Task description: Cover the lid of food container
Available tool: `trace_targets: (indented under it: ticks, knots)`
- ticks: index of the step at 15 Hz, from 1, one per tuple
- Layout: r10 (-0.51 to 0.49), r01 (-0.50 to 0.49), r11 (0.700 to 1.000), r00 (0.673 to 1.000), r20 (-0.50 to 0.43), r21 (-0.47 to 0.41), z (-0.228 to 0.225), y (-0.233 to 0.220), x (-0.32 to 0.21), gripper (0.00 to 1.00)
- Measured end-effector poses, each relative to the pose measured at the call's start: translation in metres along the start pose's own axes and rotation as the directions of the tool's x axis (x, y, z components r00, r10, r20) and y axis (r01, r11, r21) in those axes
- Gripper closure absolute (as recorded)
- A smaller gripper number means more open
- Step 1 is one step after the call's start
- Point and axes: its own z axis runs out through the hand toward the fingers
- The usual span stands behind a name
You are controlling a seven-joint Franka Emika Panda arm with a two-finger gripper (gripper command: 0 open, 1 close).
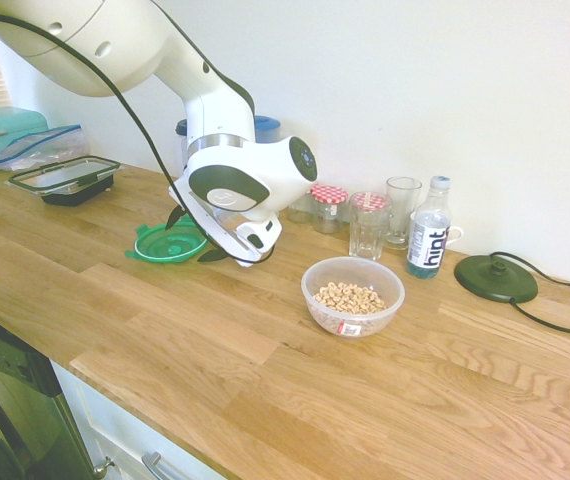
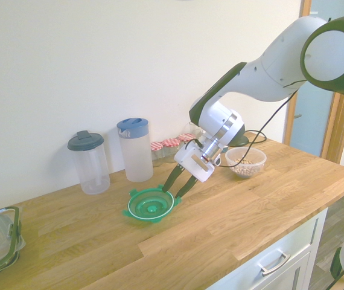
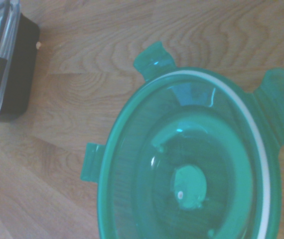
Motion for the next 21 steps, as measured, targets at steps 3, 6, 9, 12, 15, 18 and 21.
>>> trace_targets:
  ticks: [3,6,9,12,15,18,21]
  knots:
    - [0.008,-0.008,1.0,1.0,0.004,0.008,0.014,-0.005,0.012,0.0]
    - [0.088,-0.088,0.995,0.996,-0.004,0.037,0.021,-0.012,0.018,0.0]
    - [0.151,-0.15,0.988,0.989,-0.012,0.048,0.026,-0.017,0.019,1.0]
    - [0.167,-0.166,0.985,0.986,-0.015,0.04,0.033,-0.023,0.015,1.0]
    - [0.17,-0.17,0.985,0.985,-0.012,0.035,0.038,-0.025,0.013,1.0]
    - [0.178,-0.178,0.984,0.984,-0.011,0.031,0.042,-0.023,0.015,1.0]
    - [0.195,-0.195,0.981,0.981,-0.008,0.024,0.045,-0.019,0.016,1.0]
